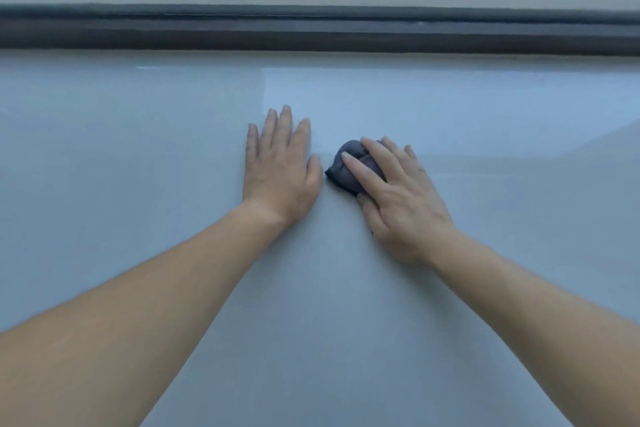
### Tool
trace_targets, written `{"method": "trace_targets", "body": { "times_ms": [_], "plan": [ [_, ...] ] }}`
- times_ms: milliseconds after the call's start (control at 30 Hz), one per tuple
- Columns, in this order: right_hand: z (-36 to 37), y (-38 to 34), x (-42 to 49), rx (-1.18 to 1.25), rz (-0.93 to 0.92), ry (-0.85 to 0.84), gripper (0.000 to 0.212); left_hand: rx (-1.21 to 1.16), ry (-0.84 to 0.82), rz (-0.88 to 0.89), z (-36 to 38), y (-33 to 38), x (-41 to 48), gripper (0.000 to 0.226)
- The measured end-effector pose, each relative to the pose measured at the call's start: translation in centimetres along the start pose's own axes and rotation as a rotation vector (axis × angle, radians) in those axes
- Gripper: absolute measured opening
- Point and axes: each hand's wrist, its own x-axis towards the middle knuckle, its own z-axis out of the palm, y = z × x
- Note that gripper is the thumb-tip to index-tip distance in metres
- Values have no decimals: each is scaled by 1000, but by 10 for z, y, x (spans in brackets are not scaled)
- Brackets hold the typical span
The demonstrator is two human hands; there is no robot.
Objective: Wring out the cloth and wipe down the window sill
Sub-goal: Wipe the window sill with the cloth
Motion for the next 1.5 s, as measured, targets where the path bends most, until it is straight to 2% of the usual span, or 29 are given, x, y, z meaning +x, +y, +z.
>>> {"method": "trace_targets", "body": {
  "times_ms": [67,100,200,233,267,300,400,467,567,667,767,833,933,967,1000,1067,1133,1200,1300,1367,1433,1500],
  "plan": [
    [-10,30,22,-39,13,15,56,33,4,2,3,0,3,62],
    [-16,46,38,-62,107,60,56,39,8,2,4,0,2,63],
    [-33,76,91,-17,541,206,57,43,5,9,5,0,2,66],
    [-31,71,106,-10,636,234,58,45,6,13,6,0,3,67],
    [-28,58,117,-16,655,240,59,51,8,15,5,0,3,67],
    [-22,41,124,-27,593,231,59,59,7,16,6,0,4,67],
    [-8,6,129,-55,227,154,56,74,9,15,6,1,4,67],
    [-12,15,129,-61,138,105,55,73,7,19,6,2,5,66],
    [-24,54,118,-60,212,145,56,66,6,23,6,1,3,67],
    [-46,109,97,-9,472,234,56,74,0,24,7,1,2,67],
    [-47,114,94,26,642,279,56,74,6,25,7,2,4,67],
    [-37,95,92,33,569,290,56,76,4,27,6,3,2,66],
    [-34,94,75,-16,237,160,54,63,-15,24,2,4,2,64],
    [-40,107,72,-26,206,133,55,48,-18,23,1,5,2,62],
    [-46,122,71,-24,249,144,54,27,-13,26,0,8,1,60],
    [-53,142,72,24,463,227,54,-20,6,49,-1,20,-4,57],
    [-52,136,72,60,600,297,55,-86,23,75,0,39,-17,57],
    [-42,111,61,50,529,283,56,-150,25,102,4,61,-34,56],
    [-26,81,23,47,177,152,56,-160,1,118,16,89,-60,58],
    [-27,91,6,18,47,72,55,-138,-22,104,26,102,-72,60],
    [-38,121,13,-25,107,85,55,-97,-31,78,34,108,-77,62],
    [-51,154,29,-1,333,163,55,-30,-13,77,40,109,-78,63]
  ]
}}
